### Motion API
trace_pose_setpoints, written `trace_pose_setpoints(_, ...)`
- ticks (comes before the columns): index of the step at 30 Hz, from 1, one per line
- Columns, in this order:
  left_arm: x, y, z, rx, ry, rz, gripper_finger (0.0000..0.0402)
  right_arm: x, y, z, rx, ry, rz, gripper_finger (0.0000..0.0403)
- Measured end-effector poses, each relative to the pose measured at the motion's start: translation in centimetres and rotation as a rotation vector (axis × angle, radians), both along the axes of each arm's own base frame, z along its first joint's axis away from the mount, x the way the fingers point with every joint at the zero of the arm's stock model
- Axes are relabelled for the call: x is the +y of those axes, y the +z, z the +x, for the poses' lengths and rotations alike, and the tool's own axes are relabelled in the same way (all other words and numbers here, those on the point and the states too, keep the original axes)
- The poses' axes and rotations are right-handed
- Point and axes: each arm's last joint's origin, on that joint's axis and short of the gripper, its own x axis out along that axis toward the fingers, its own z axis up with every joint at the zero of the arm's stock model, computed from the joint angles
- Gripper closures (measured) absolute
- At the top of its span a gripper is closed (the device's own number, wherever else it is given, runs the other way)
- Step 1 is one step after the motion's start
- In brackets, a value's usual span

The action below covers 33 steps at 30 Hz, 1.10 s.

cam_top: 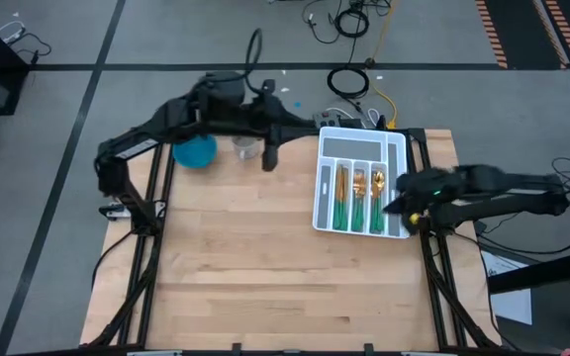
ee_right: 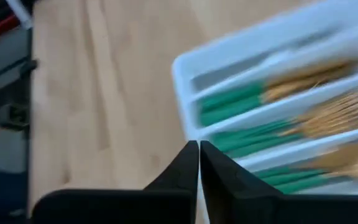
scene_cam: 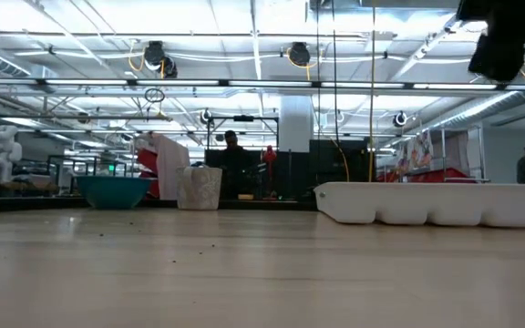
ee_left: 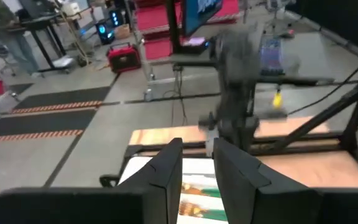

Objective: Sort silverware
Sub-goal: Return to Home Position

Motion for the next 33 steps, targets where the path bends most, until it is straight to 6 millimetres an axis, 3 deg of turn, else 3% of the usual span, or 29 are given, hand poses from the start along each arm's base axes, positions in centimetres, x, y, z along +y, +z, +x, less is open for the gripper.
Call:
trace_pose_setpoints(4,-1.0,0.8,-1.2,-0.007,-0.017,-0.012,0.0304,0.9,-3.8,2.1,0.02,0.044,0.143,0.04)
trace_pose_setpoints(8,-1.4,1.2,-2.2,-0.001,-0.02,-0.019,0.0304,2.3,-6.2,3.4,0.105,0.093,0.211,0.0402)
trace_pose_setpoints(16,-1.5,0.5,-2.3,0.067,-0.008,-0.062,0.0304,4.5,-7.6,4.2,0.26,0.188,0.228,0.0403)
trace_pose_setpoints(24,-1.5,0.4,-2.3,0.078,-0.005,-0.074,0.0304,4.2,-9.8,3.7,0.541,0.17,0.119,0.0403)
trace_pose_setpoints(33,-1.5,0.3,-2.3,0.081,-0.004,-0.076,0.0304,3.7,-10.8,2.6,0.76,0.109,0.02,0.0403)
